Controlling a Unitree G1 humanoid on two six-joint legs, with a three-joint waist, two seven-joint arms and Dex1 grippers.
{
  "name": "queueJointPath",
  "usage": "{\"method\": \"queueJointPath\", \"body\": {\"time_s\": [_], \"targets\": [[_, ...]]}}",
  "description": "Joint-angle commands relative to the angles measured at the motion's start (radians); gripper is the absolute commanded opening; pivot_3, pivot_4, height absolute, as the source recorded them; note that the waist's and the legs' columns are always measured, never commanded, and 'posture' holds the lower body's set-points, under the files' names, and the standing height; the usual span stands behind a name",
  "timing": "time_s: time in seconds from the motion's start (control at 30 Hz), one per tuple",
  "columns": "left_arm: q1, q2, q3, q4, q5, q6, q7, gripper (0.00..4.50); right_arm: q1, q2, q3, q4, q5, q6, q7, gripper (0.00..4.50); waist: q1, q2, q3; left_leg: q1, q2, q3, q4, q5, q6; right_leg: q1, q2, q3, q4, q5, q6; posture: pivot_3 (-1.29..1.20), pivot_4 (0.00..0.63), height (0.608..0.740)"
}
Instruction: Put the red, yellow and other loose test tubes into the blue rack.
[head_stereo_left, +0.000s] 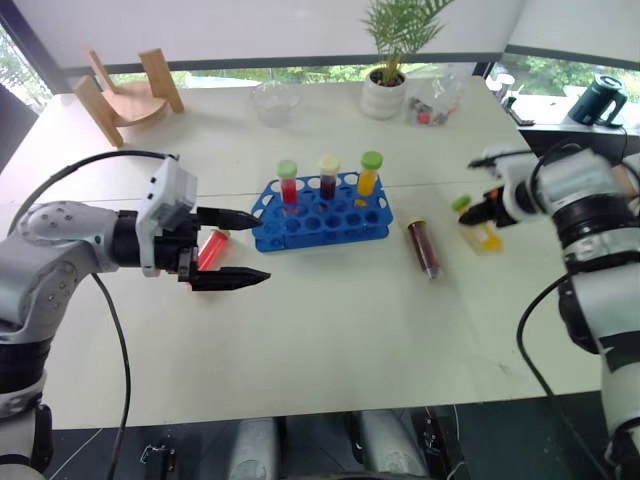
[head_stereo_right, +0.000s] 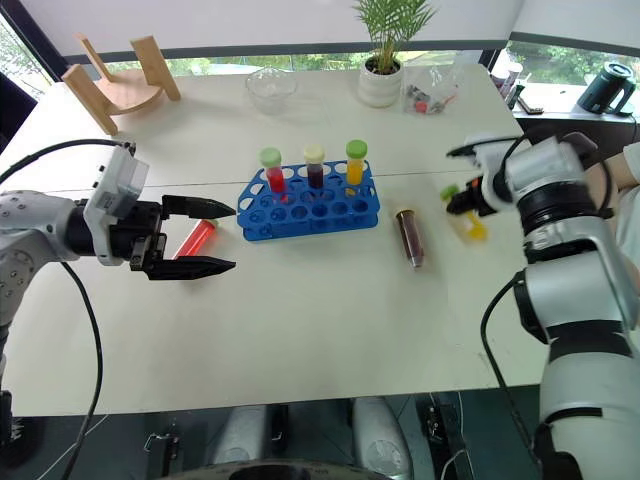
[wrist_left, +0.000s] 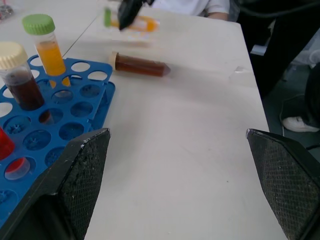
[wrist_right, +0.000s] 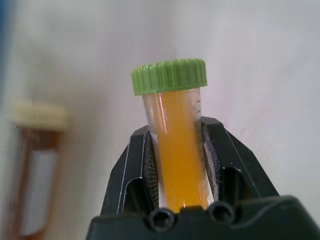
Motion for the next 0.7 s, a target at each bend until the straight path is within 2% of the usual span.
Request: {"method": "queueJointPath", "body": {"time_s": [0.03, 0.13, 0.3, 0.53, 0.7], "targets": [[0.000, 0.003, 0.039, -0.011, 0.001, -0.011, 0.032, 4.50, 0.182, 0.076, -0.305, -0.552, 0.202, -0.009, -0.058, 0.82, -0.003, -0.001, 0.000, 0.000, 0.001, -0.001, 0.000, 0.000, 0.001, 0.000, 0.001, -0.001, 0.000, 0.000, 0.000, 0.00, 0.150, 0.740], [-0.006, -0.009, 0.035, -0.012, -0.006, -0.005, 0.049, 4.50, 0.328, 0.286, -0.489, -0.764, 0.312, -0.138, -0.195, 0.82, -0.004, -0.002, -0.001, 0.002, 0.005, -0.003, 0.001, -0.001, 0.001, 0.002, 0.006, -0.001, 0.001, -0.001, -0.001, 0.00, 0.150, 0.740], [-0.017, -0.014, 0.018, -0.008, 0.003, -0.008, 0.057, 4.50, 0.509, 0.531, -0.510, -0.846, 0.354, -0.496, -0.273, 0.82, 0.004, -0.001, 0.000, 0.002, 0.004, -0.002, 0.006, 0.001, -0.002, 0.002, 0.005, -0.001, 0.008, 0.000, -0.002, 0.00, 0.150, 0.740], [-0.035, -0.034, 0.000, -0.022, 0.000, -0.002, 0.075, 4.50, 0.590, 0.617, -0.398, -0.611, 0.243, -0.839, -0.308, 0.82, -0.003, -0.001, -0.001, 0.006, 0.005, -0.001, 0.010, 0.001, -0.003, 0.004, 0.006, 0.001, 0.012, 0.000, -0.002, 0.00, 0.150, 0.740], [-0.043, -0.037, -0.006, -0.016, 0.005, -0.009, 0.079, 4.50, 0.590, 0.623, -0.366, -0.473, 0.231, -0.948, -0.303, 0.82, -0.005, -0.001, 0.000, 0.006, 0.006, -0.002, 0.009, 0.001, -0.003, 0.004, 0.008, 0.001, 0.012, 0.000, -0.003, 0.00, 0.150, 0.740]]}}
